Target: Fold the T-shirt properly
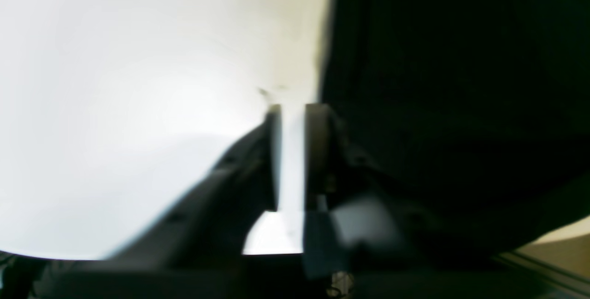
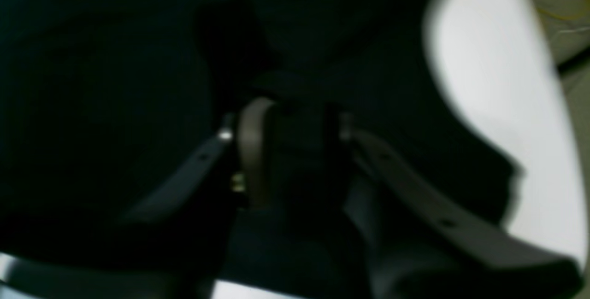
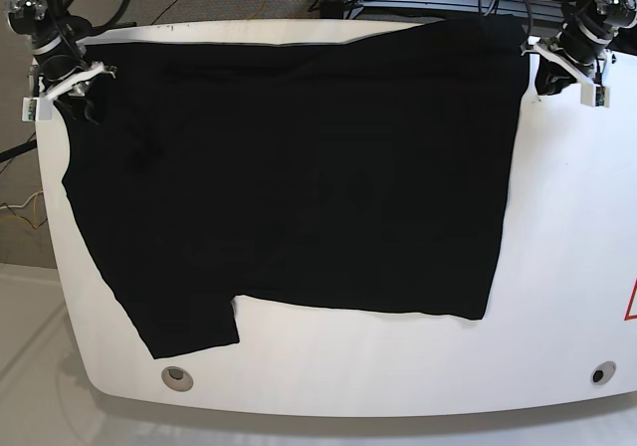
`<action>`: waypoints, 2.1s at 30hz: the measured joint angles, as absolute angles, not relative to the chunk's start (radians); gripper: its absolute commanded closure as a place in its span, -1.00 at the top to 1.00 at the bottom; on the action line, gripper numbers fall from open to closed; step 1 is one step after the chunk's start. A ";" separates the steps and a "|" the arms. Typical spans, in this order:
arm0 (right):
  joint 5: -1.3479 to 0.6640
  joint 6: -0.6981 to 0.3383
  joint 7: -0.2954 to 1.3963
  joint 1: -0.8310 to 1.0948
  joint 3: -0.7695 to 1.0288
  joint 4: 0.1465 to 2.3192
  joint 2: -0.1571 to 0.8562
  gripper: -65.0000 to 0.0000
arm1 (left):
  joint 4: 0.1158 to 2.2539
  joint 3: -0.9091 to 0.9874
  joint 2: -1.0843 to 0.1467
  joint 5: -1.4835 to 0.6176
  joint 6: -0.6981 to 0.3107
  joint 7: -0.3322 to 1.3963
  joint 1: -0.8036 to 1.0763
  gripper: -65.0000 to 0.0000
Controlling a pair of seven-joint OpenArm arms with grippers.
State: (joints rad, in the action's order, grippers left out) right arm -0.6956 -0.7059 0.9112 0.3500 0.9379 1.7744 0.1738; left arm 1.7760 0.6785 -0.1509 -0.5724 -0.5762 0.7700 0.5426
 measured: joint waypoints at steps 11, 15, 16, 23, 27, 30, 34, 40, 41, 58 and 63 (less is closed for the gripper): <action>-0.764 -0.692 0.932 0.306 0.931 1.742 0.089 -0.56 | 1.764 0.632 -0.125 -0.574 -0.568 0.826 0.460 -0.99; -0.802 -0.703 0.939 0.311 0.932 1.756 0.079 -0.56 | 1.770 0.632 -0.138 -0.594 -0.568 0.859 0.443 -0.99; -0.811 -0.702 0.939 0.315 0.937 1.760 0.085 -0.56 | 1.770 0.636 -0.140 -0.583 -0.564 0.884 0.443 -0.99; -0.818 -0.685 0.936 0.323 0.945 1.767 0.097 -0.56 | 1.828 0.668 -0.126 -0.653 -0.566 0.897 0.475 -0.98; -0.818 -0.692 0.939 0.316 0.939 1.768 0.089 -0.56 | 1.855 0.697 -0.140 -0.720 -0.566 0.886 0.531 -0.95; -0.816 -0.692 0.938 0.317 0.942 1.767 0.097 -0.56 | 1.854 0.718 -0.138 -0.741 -0.565 0.895 0.581 -0.72; -0.816 -0.689 0.937 0.320 0.944 1.767 0.099 -0.56 | 1.854 0.752 -0.134 -0.765 -0.565 0.901 0.635 -0.21; -0.817 -0.689 0.937 0.316 0.941 1.767 0.094 -0.56 | 1.854 0.793 -0.135 -0.788 -0.565 0.897 0.672 -0.07; -0.817 -0.689 0.936 0.316 0.941 1.767 0.094 -0.56 | 1.854 0.802 -0.134 -0.788 -0.565 0.898 0.674 -0.07; -0.816 -0.689 0.937 0.317 0.941 1.767 0.094 -0.56 | 1.765 0.792 -0.133 -0.778 -0.652 0.899 0.647 0.03; -0.817 -0.689 0.937 0.319 0.941 1.767 0.094 -0.56 | 1.715 0.754 -0.137 -0.785 -0.653 0.891 0.614 0.03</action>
